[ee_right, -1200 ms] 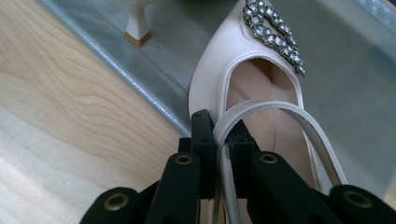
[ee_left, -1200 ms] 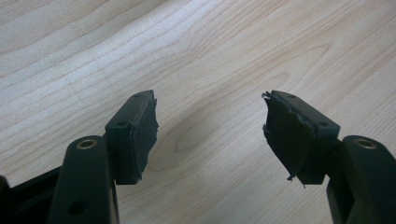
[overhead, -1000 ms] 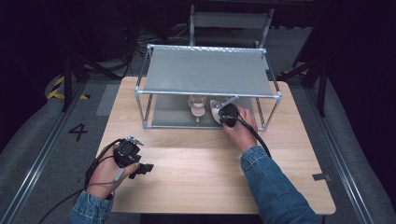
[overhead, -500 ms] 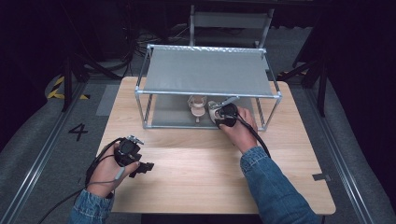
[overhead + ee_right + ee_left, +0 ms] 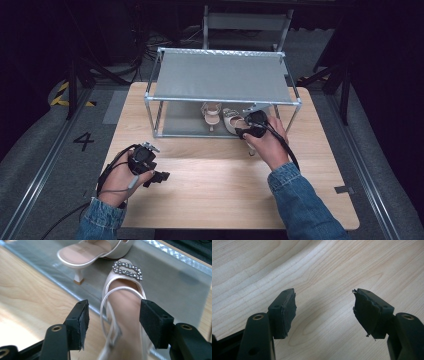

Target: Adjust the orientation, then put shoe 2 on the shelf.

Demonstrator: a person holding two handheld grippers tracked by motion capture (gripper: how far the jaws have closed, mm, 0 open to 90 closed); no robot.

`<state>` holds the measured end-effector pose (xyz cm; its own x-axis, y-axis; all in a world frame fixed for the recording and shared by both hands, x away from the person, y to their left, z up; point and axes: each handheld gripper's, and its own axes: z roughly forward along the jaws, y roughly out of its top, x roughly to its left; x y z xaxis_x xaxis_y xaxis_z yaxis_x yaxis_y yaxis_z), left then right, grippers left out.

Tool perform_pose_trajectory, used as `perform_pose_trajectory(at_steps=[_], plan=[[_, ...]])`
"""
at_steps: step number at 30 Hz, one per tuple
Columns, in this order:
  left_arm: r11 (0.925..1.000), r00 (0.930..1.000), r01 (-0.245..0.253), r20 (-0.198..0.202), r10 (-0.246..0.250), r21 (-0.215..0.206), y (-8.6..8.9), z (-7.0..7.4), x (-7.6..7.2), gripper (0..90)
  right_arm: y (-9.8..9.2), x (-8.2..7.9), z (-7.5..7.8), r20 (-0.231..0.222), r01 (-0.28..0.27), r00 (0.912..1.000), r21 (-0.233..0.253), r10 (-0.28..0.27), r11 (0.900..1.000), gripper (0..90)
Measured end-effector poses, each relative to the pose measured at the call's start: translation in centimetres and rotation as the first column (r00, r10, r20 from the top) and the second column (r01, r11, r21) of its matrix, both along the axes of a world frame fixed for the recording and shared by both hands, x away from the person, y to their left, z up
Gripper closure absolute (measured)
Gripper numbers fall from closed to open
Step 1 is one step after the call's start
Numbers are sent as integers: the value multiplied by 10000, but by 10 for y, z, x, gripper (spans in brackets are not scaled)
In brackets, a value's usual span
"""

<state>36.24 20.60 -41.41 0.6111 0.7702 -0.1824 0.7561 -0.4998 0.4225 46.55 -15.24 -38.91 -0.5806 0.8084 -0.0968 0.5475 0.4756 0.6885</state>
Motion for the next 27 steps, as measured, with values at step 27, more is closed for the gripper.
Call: perform_pose_trajectory(at_steps=[27], plan=[[9999,9999,8,-108,-7,105,-3,-2,2,341,-62,-57,-23,-1620,435,9856,-370,-489,9984,407]])
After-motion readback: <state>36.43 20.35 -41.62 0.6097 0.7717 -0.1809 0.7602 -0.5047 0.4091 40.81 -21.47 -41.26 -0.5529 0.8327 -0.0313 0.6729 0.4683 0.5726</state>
